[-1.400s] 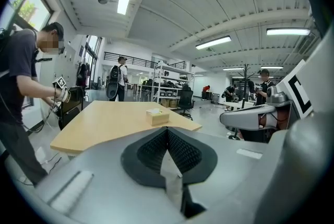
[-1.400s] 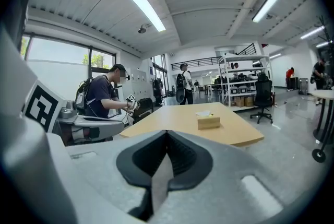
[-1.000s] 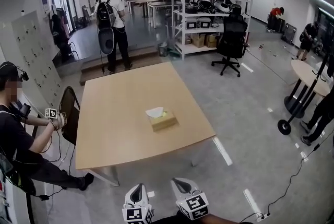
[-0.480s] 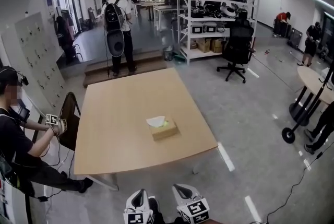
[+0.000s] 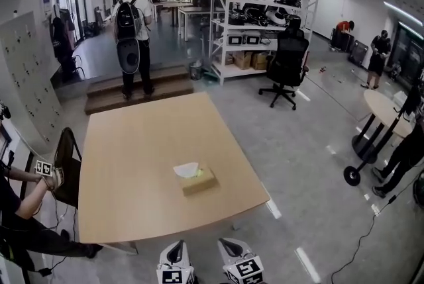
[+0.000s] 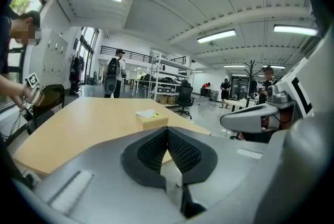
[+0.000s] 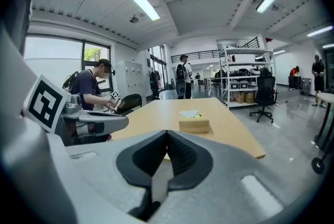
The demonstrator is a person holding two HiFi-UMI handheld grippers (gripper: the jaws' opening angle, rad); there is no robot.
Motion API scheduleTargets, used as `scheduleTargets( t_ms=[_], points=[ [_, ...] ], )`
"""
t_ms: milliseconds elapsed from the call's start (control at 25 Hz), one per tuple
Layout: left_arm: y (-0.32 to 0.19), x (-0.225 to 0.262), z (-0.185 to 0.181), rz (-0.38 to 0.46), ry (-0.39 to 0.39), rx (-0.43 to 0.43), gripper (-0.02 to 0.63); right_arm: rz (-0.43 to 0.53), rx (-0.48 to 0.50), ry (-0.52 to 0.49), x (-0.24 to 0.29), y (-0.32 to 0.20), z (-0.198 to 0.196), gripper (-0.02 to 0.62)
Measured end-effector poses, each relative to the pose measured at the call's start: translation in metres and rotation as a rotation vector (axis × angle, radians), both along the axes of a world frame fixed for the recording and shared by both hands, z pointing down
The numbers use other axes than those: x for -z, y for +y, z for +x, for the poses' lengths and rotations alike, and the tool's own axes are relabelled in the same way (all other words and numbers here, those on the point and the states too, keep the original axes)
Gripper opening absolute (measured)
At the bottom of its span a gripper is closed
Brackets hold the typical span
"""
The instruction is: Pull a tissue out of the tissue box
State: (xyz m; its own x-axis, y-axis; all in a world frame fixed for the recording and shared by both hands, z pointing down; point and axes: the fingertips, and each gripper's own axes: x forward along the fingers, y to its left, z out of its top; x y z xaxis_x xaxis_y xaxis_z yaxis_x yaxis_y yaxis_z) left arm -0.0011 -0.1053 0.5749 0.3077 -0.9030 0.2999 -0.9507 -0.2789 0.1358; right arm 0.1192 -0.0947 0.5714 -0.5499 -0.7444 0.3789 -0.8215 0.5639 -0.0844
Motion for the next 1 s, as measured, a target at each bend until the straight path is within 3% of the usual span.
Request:
scheduleTargets(
  t_ms=[440, 800, 1000],
  points=[
    [-0.089, 0.001, -0.027, 0.002, 0.038, -0.087, 0.018, 0.005, -0.084, 0.048, 0.008, -0.088, -0.033, -0.009],
    [-0.145, 0.018, -0.067, 0.068, 0.039, -0.113, 0.018, 0.056, -0.143, 0.072, 0.020, -0.149, -0.061, -0.009],
    [-0.156, 0.025, -0.082, 0.080, 0.054, -0.084, 0.018, 0.065, -0.146, 0.103, 0.027, -0.174, -0.067, -0.009]
  ],
)
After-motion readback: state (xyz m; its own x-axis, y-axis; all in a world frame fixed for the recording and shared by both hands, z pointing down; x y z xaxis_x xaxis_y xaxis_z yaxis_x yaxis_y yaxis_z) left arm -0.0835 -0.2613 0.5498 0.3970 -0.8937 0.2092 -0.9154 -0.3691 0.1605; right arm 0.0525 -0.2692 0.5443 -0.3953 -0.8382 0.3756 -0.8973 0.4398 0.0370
